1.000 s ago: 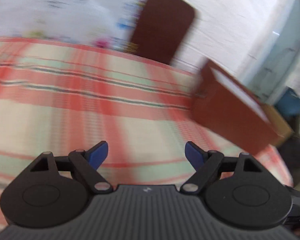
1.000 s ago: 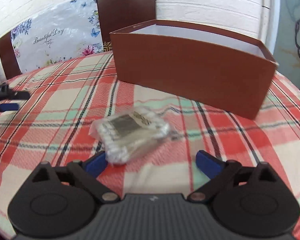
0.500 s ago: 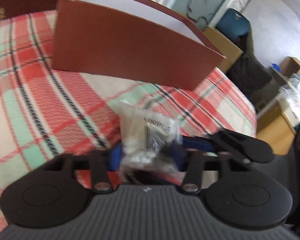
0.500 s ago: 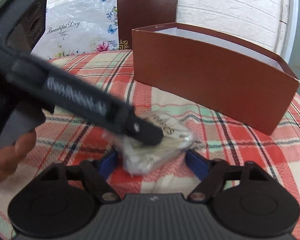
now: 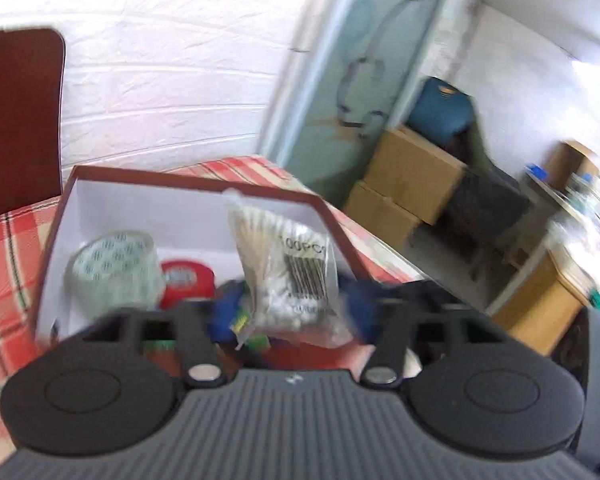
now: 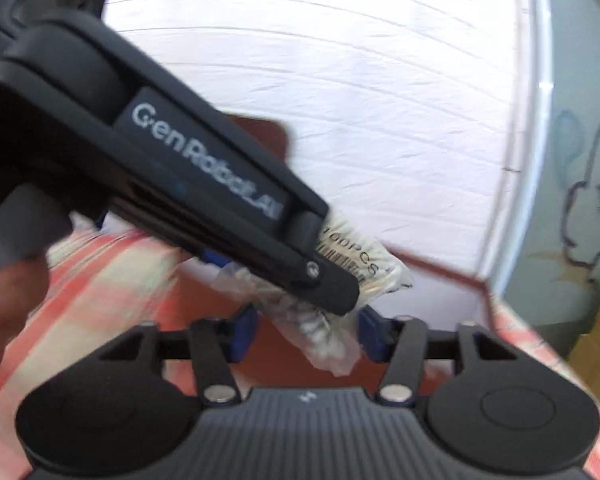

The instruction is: Organize objects

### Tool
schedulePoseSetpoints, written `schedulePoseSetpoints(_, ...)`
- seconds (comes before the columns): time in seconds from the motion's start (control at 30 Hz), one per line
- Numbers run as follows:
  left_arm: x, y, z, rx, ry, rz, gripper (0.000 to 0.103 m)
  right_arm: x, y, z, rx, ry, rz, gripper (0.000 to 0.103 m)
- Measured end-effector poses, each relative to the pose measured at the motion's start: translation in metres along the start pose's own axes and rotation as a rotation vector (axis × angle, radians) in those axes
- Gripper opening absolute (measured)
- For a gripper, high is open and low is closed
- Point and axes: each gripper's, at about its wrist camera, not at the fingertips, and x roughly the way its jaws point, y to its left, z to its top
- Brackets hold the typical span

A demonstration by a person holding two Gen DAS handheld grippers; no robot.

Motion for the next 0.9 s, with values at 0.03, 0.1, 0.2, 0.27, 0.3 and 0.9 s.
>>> schedulePoseSetpoints(0.03, 0.013, 0.005, 0.002, -0.019, 0.002, 0.056, 0.073, 0.019, -0.009, 0.004, 0.002, 0.002, -0.041, 0.095)
schedulePoseSetpoints(0.1, 0.030, 0.013, 0.000, -0.062, 0.033, 0.135, 0.066, 0.060, -0.022, 0.004, -0.015, 0.088, -0.168, 0.086)
schedulePoseSetpoints(0.2, 0.014, 0.015, -0.017, -0.028, -0.018, 0.103, 0.067, 0.054, -0.045, -0.006, 0.158, 0.106, -0.141, 0.090)
schedulePoseSetpoints(0.27, -0.005, 0.009, -0.029, 0.039, -0.062, 0.140, 0.067, 0.028, -0.044, -0.018, 0.165, 0.031, -0.147, 0.092)
schedulePoseSetpoints(0.3, -0.015, 0.008, -0.034, 0.052, -0.083, 0.118, 0.067, 0.012, -0.040, -0.026, 0.161, -0.012, -0.153, 0.092)
schedulePoseSetpoints(0.9, -0.100, 0.115, -0.127, -0.103, -0.038, 0.496, 0.074, 0.003, 0.034, -0.057, 0.289, 0.244, 0.110, 0.103)
